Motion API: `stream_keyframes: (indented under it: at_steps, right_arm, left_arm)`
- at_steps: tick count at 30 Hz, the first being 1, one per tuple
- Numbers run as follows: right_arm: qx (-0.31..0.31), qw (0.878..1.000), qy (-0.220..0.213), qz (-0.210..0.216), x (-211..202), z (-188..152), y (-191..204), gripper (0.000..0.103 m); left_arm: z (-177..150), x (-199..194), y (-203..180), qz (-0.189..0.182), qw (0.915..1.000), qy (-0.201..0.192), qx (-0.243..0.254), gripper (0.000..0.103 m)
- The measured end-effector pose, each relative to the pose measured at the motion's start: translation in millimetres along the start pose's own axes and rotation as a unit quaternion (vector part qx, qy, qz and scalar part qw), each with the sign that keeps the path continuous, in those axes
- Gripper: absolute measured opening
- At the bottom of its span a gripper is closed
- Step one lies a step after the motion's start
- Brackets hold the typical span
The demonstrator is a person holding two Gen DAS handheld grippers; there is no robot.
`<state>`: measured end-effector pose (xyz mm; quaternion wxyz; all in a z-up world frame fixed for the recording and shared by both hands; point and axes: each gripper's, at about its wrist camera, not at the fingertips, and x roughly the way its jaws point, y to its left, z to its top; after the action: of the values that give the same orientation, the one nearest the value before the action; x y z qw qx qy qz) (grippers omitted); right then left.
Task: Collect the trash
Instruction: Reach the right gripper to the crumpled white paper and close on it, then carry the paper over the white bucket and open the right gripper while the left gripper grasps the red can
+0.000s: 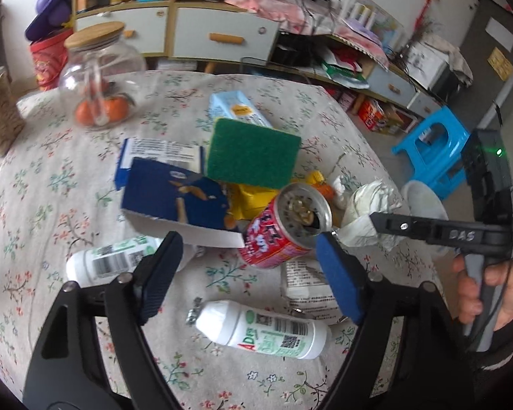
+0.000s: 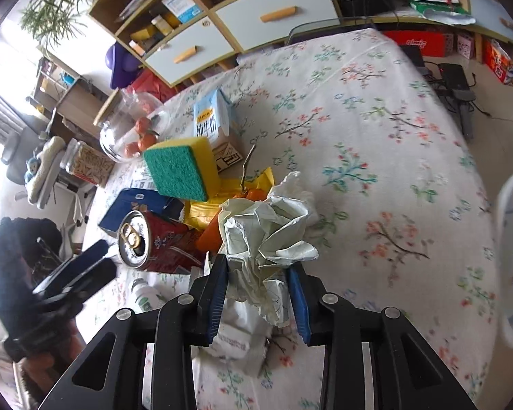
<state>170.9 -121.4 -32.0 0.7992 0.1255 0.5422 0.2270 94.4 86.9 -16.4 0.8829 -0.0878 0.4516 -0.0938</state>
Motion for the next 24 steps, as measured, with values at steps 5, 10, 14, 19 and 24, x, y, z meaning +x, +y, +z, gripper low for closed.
stream_keyframes:
  at_steps: [5, 10, 14, 19, 24]
  right_arm:
    - [0.018, 1.000, -0.018, 0.000, -27, -7, -20, 0.035]
    - [0.040, 0.998, -0.041, -0.014, -53, -11, -43, 0.035]
    - [0.063, 0.996, -0.054, -0.029, -72, -17, -68, 0.035]
    - [0.089, 0.991, -0.072, -0.068, -99, -24, -106, 0.035]
    - [0.141, 0.980, -0.084, -0.112, -121, -30, -149, 0.035]
  left_arm:
    - [4, 15, -18, 0.000, 0.9991, -0.003, 0.043, 0.075]
    - [7, 33, -30, 0.016, 0.9967, -0.002, 0.079, 0.061]
    - [4, 41, -34, 0.033, 0.9954, -0.002, 0.090, 0.054]
    - [2, 38, -38, 0.044, 0.9944, -0.018, 0.095, 0.041]
    - [3, 30, -44, 0.045, 0.9938, -0.036, 0.096, 0.041]
